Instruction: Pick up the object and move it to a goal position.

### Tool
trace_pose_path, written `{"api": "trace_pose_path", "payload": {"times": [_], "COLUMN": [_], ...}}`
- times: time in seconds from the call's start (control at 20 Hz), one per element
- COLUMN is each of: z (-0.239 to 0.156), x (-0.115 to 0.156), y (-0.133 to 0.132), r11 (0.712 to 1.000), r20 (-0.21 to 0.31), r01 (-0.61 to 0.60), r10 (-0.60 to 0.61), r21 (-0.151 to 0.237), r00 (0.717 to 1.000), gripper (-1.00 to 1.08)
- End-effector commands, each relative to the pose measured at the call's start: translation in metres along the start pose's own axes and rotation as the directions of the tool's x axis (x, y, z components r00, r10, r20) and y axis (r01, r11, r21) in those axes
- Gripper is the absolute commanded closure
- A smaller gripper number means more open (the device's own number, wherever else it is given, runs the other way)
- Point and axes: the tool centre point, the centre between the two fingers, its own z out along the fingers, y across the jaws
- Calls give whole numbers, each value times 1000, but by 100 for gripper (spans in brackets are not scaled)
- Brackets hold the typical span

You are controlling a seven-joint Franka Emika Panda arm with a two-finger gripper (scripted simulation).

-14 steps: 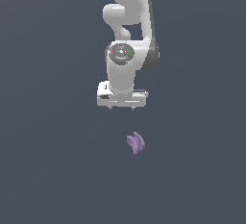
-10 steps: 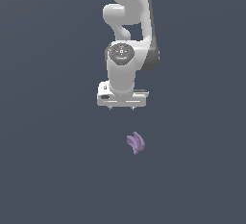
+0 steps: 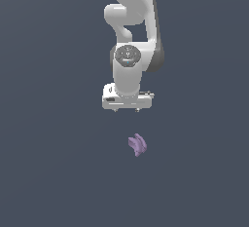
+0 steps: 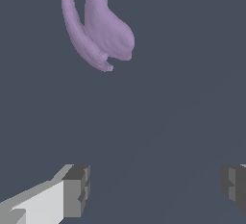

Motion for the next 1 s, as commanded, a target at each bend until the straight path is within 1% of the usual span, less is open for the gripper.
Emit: {"api": "trace_pose_path", "payload": {"times": [0.0, 0.25, 0.55, 0.75, 0.95], "z": [0, 1, 4, 7, 12], "x": [1, 9, 30, 50, 74], "y": [0, -3, -11, -20, -30], "r11": [1000, 999, 993, 981, 957], "r20": [-1, -5, -17, -28, -42], "r01": [2, 33, 115, 194, 289], "r10": [-2, -33, -115, -194, -289], "r21": [0, -3, -9, -15, -23], "r00": [1000, 999, 993, 981, 956], "gripper": [-92, -92, -92, -92, -92]}}
